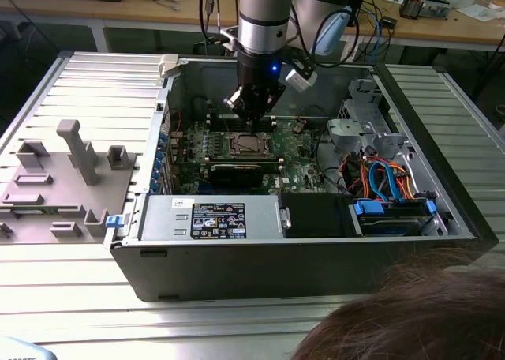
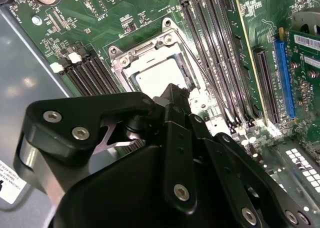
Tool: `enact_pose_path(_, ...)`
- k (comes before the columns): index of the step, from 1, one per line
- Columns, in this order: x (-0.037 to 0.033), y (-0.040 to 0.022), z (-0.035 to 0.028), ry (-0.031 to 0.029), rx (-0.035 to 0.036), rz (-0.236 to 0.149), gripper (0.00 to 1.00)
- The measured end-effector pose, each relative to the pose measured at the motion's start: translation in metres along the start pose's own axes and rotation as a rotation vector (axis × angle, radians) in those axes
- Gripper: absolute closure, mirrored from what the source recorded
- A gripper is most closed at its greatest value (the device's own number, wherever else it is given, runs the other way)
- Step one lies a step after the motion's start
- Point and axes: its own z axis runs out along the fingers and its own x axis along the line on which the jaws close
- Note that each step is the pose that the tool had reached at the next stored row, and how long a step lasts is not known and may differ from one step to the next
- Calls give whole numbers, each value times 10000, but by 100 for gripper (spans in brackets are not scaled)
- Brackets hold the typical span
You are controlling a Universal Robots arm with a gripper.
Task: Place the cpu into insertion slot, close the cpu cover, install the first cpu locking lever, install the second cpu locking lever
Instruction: 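Install the first cpu locking lever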
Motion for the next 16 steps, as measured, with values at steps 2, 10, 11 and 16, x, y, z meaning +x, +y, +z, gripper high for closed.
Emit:
enact_pose_path(2, 0, 0, 0, -2, 2, -85, 89)
enact_pose_path(10, 0, 0, 0, -9, 9, -444, 89)
enact_pose_path(11, 0, 0, 0, -9, 9, -476, 89)
enact_pose_path(16, 0, 0, 0, -16, 16, -784, 89)
